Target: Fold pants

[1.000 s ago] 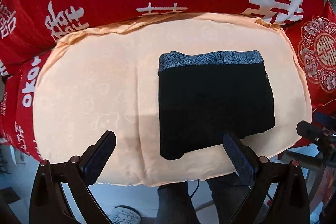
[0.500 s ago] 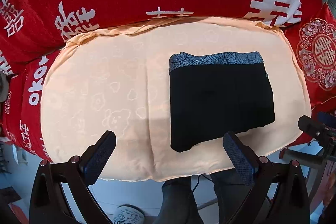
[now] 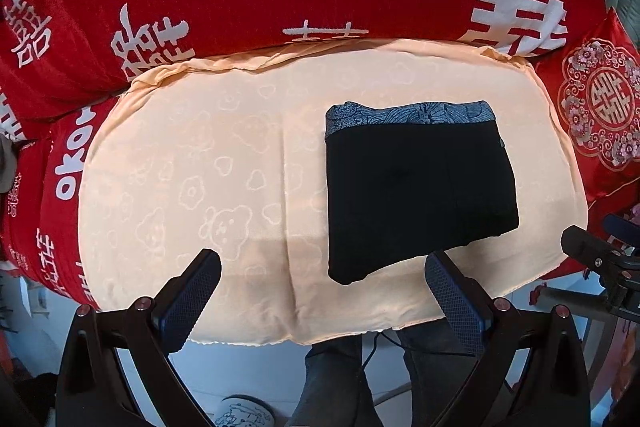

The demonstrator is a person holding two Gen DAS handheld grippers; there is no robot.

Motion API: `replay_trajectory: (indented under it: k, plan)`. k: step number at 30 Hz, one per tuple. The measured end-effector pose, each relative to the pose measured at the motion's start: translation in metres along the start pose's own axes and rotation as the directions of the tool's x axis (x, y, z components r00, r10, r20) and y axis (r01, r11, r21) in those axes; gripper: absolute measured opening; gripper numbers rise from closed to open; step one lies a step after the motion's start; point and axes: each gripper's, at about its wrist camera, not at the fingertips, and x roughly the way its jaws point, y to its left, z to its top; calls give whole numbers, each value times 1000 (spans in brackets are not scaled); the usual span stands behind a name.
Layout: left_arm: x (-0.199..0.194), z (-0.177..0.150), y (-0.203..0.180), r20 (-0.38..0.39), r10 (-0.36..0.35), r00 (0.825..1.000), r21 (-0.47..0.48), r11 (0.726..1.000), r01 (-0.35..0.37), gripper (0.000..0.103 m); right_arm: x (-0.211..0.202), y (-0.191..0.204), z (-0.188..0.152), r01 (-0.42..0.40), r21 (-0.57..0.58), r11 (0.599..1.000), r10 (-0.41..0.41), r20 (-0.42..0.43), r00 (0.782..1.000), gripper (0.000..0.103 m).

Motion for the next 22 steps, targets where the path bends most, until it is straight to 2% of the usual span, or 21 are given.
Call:
replay_trajectory:
  k: [15,22]
  plan:
    - [-5,-12,-1,22,4,1000,21,1000,-5,102,-3,6,-11,23,9,1000,-23,24,999,103]
    - [-14,-18,-10,76,1,997,-7,1000,-1,102,-1,1,-13,8,-23,1000,-7,23,1000,103]
